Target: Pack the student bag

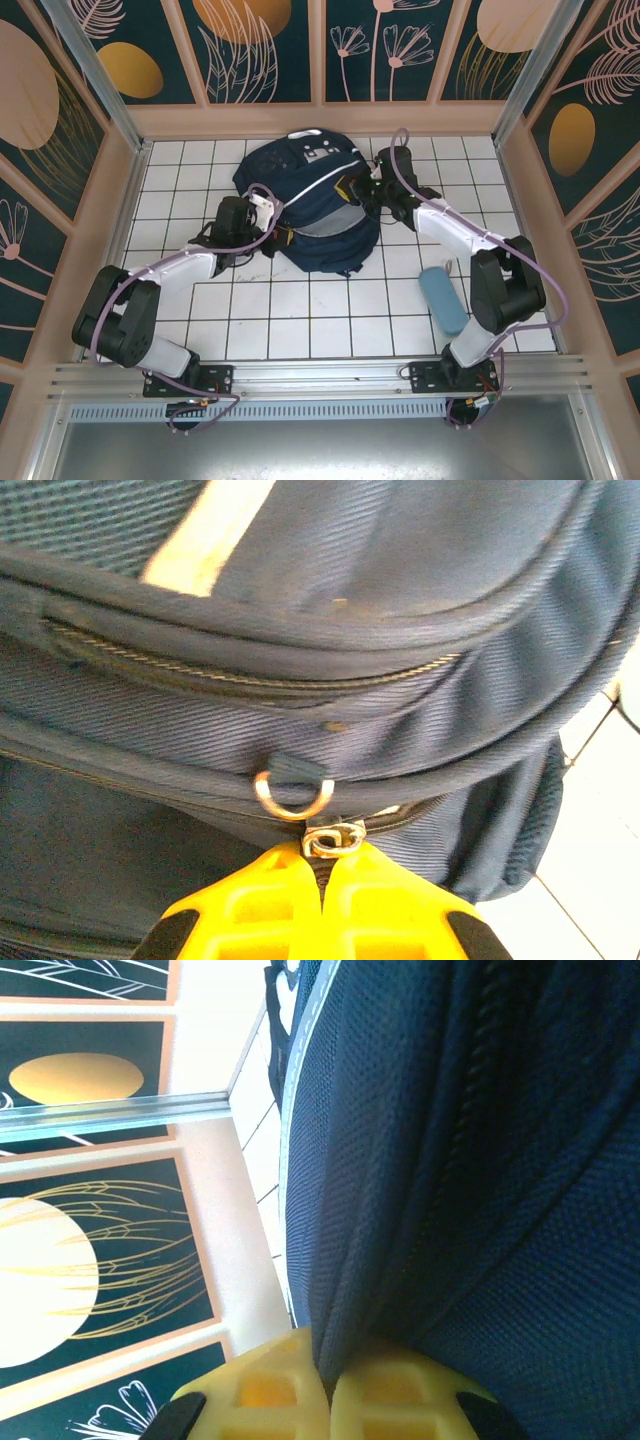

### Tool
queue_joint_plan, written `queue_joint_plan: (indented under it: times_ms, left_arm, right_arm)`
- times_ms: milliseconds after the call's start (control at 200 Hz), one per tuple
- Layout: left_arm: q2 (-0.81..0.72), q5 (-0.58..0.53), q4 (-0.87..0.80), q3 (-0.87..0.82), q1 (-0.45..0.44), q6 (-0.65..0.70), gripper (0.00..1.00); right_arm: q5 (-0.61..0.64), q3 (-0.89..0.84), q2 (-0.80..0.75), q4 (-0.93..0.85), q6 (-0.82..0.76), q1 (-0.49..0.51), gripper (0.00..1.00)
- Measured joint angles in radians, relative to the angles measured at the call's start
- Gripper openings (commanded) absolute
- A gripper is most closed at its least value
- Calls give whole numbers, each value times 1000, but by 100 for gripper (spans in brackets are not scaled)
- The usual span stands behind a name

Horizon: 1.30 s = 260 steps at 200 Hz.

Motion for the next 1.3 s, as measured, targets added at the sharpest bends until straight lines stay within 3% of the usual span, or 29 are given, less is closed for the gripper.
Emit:
queue_joint_plan:
  times_ms: [405, 606, 831, 881, 936, 1041, 1171, 1301]
  left_arm:
    - [-13, 93, 118, 2, -167, -146, 0]
    - [24, -33, 91, 63, -184, -235, 34]
    - [-24, -128, 45, 73, -83, -329, 66]
    - [-34, -158, 42, 73, -67, -364, 70]
    - [-35, -186, 37, 74, -56, -389, 74]
    - [-31, -253, 13, 74, -47, -447, 80]
    - [-17, -326, -9, 74, -45, -521, 81]
    - [-11, -347, -4, 68, -44, -589, 77]
  right_arm:
    - [31, 16, 63, 26, -8, 25, 0]
    - [47, -10, 46, 29, -58, 19, 0]
    - [50, -31, 30, -32, -239, -66, 0]
    - [59, -9, 37, -69, -291, -89, 13]
    - [80, 27, 55, -99, -345, -104, 35]
    - [144, 69, 68, -126, -444, -114, 53]
    - [269, 29, 8, -163, -513, -70, 54]
    - [340, -69, -121, -201, -511, 62, 44]
